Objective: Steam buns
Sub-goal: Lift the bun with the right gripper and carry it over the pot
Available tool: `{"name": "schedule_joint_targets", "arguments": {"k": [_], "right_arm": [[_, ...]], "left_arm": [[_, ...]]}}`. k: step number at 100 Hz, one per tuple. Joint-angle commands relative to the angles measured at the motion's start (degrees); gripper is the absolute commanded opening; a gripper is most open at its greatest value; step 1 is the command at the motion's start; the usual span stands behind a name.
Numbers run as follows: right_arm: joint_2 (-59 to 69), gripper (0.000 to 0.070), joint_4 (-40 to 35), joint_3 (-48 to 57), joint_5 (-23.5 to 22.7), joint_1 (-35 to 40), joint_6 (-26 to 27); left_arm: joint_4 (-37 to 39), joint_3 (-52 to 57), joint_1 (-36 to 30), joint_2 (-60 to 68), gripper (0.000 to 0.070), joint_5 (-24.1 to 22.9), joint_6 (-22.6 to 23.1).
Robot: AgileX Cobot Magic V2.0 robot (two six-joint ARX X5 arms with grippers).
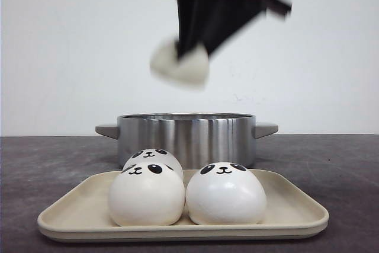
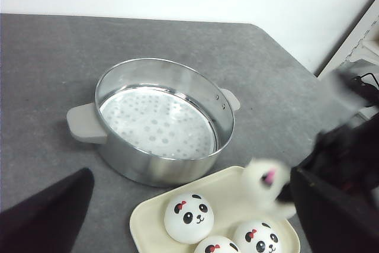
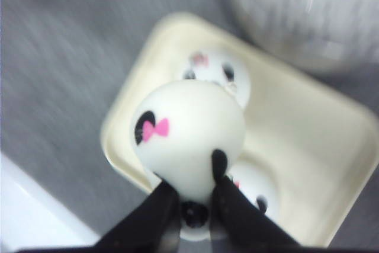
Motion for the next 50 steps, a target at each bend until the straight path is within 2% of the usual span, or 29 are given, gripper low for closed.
{"name": "schedule_joint_targets", "arguments": {"k": [1, 10, 21, 37, 50], "right_arm": [[0.1, 0.0006, 0.8, 4.7, 2.8, -0.2, -2.4], [0.8, 0.0006, 1.2, 11.4, 6.3, -3.5, -8.1], [5.5, 0.0006, 1.9, 19.2, 5.9, -8.2, -12.5], [15.4, 0.0006, 1.2, 27.6, 4.4, -14.8, -15.6], [23.1, 0.0005, 2.7, 29.3, 4.4, -17.4, -16.3]], "left_arm": [[0.5, 0.7, -0.3, 0.3, 0.0660, 0.1, 0.3], [0.5, 0.7, -0.3, 0.3, 0.0660, 0.1, 0.3], [0.5, 0.7, -0.3, 0.3, 0.0660, -0.2, 0.3], [0.4, 0.7, -0.3, 0.3, 0.0660, -0.7, 0.3], [0.1, 0.7, -0.3, 0.3, 0.0660, -0.7, 0.3]]}}
